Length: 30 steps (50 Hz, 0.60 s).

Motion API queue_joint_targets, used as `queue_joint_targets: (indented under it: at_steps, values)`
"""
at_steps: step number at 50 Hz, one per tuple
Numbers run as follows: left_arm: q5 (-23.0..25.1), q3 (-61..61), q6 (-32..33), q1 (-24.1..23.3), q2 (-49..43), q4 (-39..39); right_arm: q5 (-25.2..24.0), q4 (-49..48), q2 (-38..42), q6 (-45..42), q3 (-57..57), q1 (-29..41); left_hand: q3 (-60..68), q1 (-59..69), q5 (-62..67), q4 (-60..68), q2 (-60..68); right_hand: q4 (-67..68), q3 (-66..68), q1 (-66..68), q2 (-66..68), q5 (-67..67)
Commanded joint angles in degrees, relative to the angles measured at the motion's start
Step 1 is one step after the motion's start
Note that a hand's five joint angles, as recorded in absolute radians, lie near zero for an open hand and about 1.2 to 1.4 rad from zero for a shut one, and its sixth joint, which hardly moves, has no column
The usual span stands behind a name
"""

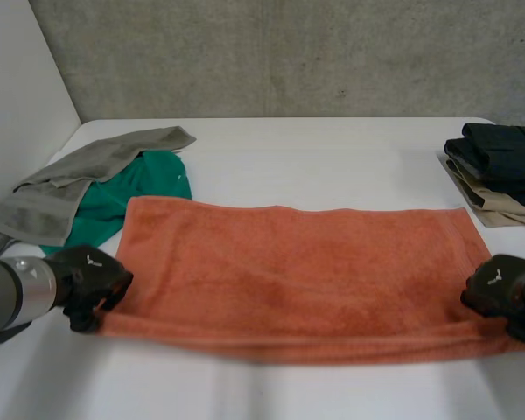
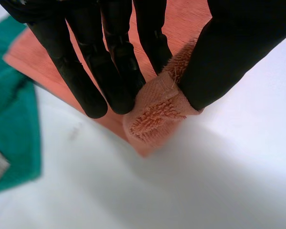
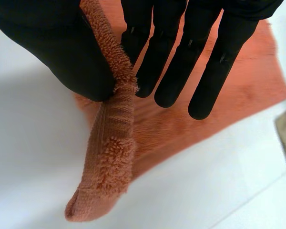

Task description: Fold the laundry.

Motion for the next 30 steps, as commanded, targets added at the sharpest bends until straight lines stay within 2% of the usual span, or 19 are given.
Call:
queue_joint_targets:
  at_steps: [1,10,14,21,22,24,25,26,30]
  values:
    - [-1.76,9.05,-4.6,-0.82,-5.17,7.48,0.35,-8.78,6.65,11.16,-8.52,3.39,11.32,13.7,13.77,11.32,11.37,11.58,12.06,15.06,12.38,12.44]
    - [-3.87,27.84,-14.96,-3.36,-18.51,14.16,3.59,-19.22,17.18,25.66,-22.93,7.17,11.32,13.7,13.77,11.32,11.37,11.58,12.06,15.06,12.38,12.44]
    - [-5.45,35.14,-16.21,-4.68,-24.49,15.49,6.32,-22.92,21.58,26.99,-27.86,8.4,11.32,13.7,13.77,11.32,11.37,11.58,12.06,15.06,12.38,12.44]
    - [-10.72,45.18,-16.56,-6.27,-33.12,14.96,7.2,-26.62,28.53,26.12,-34.54,10.6,11.32,13.7,13.77,11.32,11.37,11.58,12.06,15.06,12.38,12.44]
    - [-11.51,47.1,-16.73,-6.61,-34.69,15.05,7.55,-27.5,30.37,25.59,-35.94,11.3,3.35,5.72,5.79,3.35,3.39,-14.92,-14.44,-11.45,-14.12,-14.06]
    - [-11.96,48.69,-16.65,-6.97,-35.93,15.05,8.6,-28.12,32.14,24.97,-37.27,12.09,-35.04,-32.67,-32.6,-35.04,-35.0,-58.42,-57.94,-54.94,-57.62,-57.56]
    - [-12.31,49.48,-16.39,-7.14,-36.37,15.05,9.57,-28.38,32.75,24.71,-37.89,12.44,-53.9,-51.53,-51.46,-53.9,-53.86,-58.42,-57.94,-54.94,-57.62,-57.56]
    - [-12.57,50.62,-16.56,-7.67,-37.07,15.31,11.49,-29.08,33.72,24.1,-39.2,12.79,-58.68,-56.3,-56.23,-58.68,-58.63,-58.42,-57.94,-54.94,-57.62,-57.56]
    - [-13.62,51.95,-16.91,-8.38,-36.3,15.93,14.93,-29.53,33.47,25.57,-41.23,12.8,-58.68,-56.3,-56.23,-58.68,-58.63,-58.42,-57.94,-54.94,-57.62,-57.56]
